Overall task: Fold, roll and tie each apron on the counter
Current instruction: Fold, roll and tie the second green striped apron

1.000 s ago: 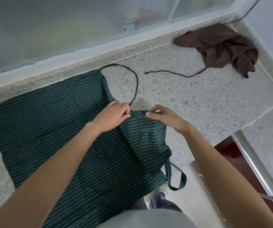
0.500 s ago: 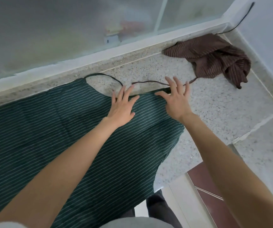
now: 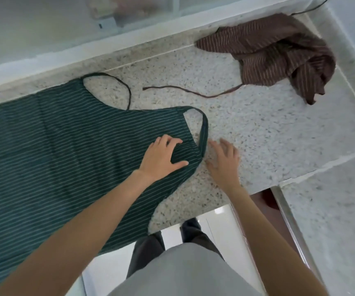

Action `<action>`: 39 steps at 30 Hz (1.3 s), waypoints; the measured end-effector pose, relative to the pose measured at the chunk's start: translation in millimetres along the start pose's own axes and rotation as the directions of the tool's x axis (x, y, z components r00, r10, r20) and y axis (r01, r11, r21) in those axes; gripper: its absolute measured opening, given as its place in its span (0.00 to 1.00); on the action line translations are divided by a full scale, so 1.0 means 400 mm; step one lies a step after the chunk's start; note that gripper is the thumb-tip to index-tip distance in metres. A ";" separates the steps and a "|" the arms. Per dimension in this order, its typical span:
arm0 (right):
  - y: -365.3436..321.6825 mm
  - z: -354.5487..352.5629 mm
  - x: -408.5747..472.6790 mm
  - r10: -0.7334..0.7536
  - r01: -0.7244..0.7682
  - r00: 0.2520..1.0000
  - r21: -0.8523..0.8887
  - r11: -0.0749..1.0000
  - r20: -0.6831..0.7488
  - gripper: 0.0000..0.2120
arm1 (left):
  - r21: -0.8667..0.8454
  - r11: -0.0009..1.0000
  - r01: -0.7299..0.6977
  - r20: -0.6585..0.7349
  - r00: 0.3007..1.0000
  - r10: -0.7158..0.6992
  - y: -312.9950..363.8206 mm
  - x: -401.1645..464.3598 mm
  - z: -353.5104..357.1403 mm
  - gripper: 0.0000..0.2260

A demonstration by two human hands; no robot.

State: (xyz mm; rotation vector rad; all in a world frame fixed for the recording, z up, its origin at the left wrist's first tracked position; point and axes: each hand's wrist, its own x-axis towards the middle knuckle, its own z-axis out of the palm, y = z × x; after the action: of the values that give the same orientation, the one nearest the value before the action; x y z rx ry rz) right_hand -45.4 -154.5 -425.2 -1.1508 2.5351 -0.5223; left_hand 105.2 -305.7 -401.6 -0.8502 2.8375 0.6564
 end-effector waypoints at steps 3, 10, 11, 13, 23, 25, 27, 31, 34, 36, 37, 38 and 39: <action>0.003 -0.010 0.031 -0.210 0.214 0.976 -0.091 0.973 0.055 0.25 | -0.024 0.999 0.041 -0.021 0.999 -0.042 0.059 -0.013 0.028 0.27; 0.051 -0.088 0.185 -0.497 0.530 0.846 -0.206 0.823 0.190 0.07 | -0.324 0.906 0.271 -0.023 0.956 -0.294 0.042 -0.028 0.017 0.12; 0.052 -0.113 0.214 -0.526 0.556 0.831 -0.227 0.800 0.180 0.06 | -0.368 0.866 0.339 -0.037 0.925 -0.378 0.034 -0.029 0.014 0.12; 0.041 -0.147 0.254 -0.543 0.551 0.833 -0.257 0.794 0.107 0.07 | -0.400 0.806 0.437 -0.023 0.874 -0.486 0.017 -0.030 0.011 0.13; -0.047 -0.080 0.107 -0.520 0.520 0.853 -0.175 0.836 0.050 0.21 | -0.444 0.781 0.438 -0.054 0.857 -0.512 0.038 -0.011 0.019 0.11; -0.059 -0.038 0.068 -0.396 0.410 0.910 -0.136 0.902 0.121 0.30 | -0.436 0.788 0.435 -0.065 0.858 -0.509 0.044 -0.009 0.023 0.11; -0.055 -0.024 0.062 -0.293 0.306 0.942 -0.060 0.950 0.165 0.34 | -0.466 0.785 0.409 -0.075 0.865 -0.496 0.046 -0.009 0.025 0.09; 0.017 -0.061 0.073 -0.537 0.541 0.841 -0.071 0.838 0.071 0.27 | -0.448 0.856 0.257 -0.116 0.933 -0.341 0.055 -0.025 0.040 0.10; 0.123 -0.106 0.065 -0.688 0.686 0.722 -0.208 0.697 0.074 0.14 | -0.220 0.964 0.151 -0.126 0.975 -0.182 0.064 -0.045 0.083 0.13; 0.178 -0.127 0.052 -0.674 0.663 0.735 -0.284 0.692 0.074 0.12 | -0.093 0.986 0.135 -0.047 0.989 -0.140 0.077 -0.054 0.113 0.20; 0.197 -0.131 0.042 -0.643 0.634 0.761 -0.312 0.708 0.086 0.13 | -0.052 0.990 0.129 -0.003 0.992 -0.129 0.084 -0.053 0.127 0.25; 0.209 -0.132 0.030 -0.603 0.600 0.790 -0.334 0.726 0.110 0.14 | -0.017 0.993 0.117 0.031 0.993 -0.116 0.090 -0.050 0.140 0.28; 0.211 -0.129 0.016 -0.559 0.569 0.817 -0.347 0.745 0.141 0.16 | 0.006 0.994 0.106 0.049 0.993 -0.106 0.094 -0.046 0.151 0.31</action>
State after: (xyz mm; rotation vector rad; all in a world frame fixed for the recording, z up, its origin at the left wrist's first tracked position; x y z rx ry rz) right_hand -126.4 -97.5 -417.8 -2.0845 2.2810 -0.1322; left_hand 98.9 -242.2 -437.9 -0.9626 2.7274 0.6487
